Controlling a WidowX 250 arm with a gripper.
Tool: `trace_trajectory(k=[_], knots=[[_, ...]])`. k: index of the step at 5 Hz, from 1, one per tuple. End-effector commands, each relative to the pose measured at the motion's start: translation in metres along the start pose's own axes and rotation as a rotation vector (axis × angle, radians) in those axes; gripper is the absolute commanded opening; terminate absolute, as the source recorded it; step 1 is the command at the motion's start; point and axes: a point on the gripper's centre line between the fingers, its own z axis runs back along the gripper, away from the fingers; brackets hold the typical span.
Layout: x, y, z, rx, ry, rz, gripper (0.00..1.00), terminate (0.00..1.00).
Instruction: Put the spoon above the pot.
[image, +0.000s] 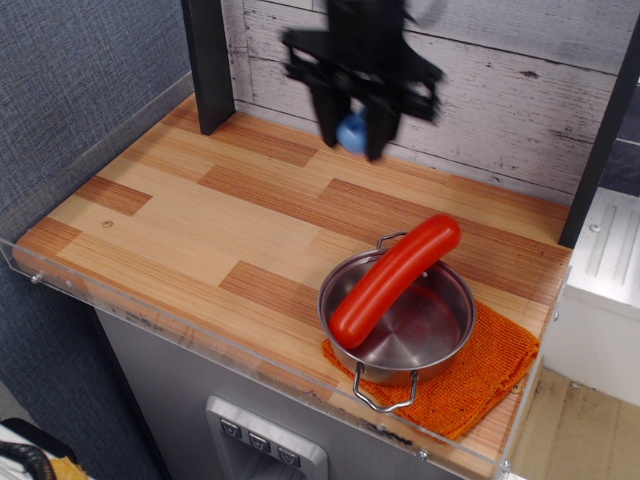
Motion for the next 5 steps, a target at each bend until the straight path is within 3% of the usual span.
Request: trace_trajectory(k=[1,3,5], knots=[[0.011,-0.025,-0.024,0.014,0.010,0.041,0.00,0.00],[0.017,-0.026,-0.044,-0.003,-0.006,0.113,0.00,0.00],[0.019,-0.018,-0.044,-0.005,-0.041,0.128,0.00,0.00]])
